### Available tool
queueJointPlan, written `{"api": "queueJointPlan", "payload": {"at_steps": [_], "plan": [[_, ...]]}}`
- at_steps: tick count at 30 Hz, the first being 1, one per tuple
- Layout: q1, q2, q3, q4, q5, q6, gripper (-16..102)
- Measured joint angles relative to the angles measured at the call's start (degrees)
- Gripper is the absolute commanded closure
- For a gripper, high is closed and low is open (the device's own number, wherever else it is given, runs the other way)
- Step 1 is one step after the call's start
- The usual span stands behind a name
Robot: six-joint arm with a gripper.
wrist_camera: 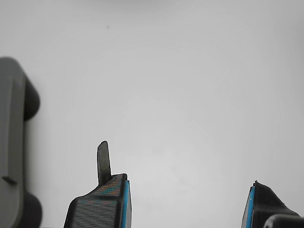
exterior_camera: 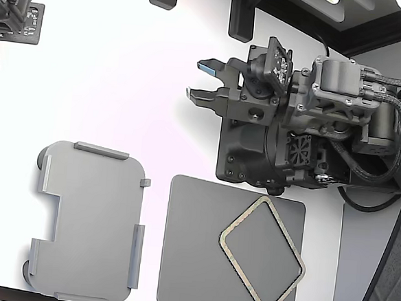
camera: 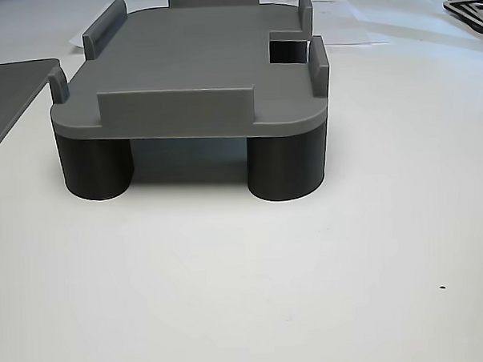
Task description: Move top rectangular frame to the holder.
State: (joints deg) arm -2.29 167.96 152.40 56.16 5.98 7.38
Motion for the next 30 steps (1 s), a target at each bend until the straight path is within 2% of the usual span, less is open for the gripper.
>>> {"api": "queueJointPlan", "payload": {"at_steps": [4,8,11,18,21,26,30], "plan": [[0.0,0.0,2.2,-3.5,-0.5,-2.7,-12],[0.0,0.0,2.2,-12.2,-0.9,-3.8,-9],[0.0,0.0,2.2,-14.6,-0.9,-3.7,-7],[0.4,-0.4,0.8,-17.5,-2.4,-8.3,13],[2.5,-2.9,-2.1,-17.1,-4.0,-11.7,2],[7.6,-6.6,-5.4,-15.9,-4.1,-20.0,-3],[14.6,-12.0,-10.5,-12.0,0.2,-29.7,-3]]}}
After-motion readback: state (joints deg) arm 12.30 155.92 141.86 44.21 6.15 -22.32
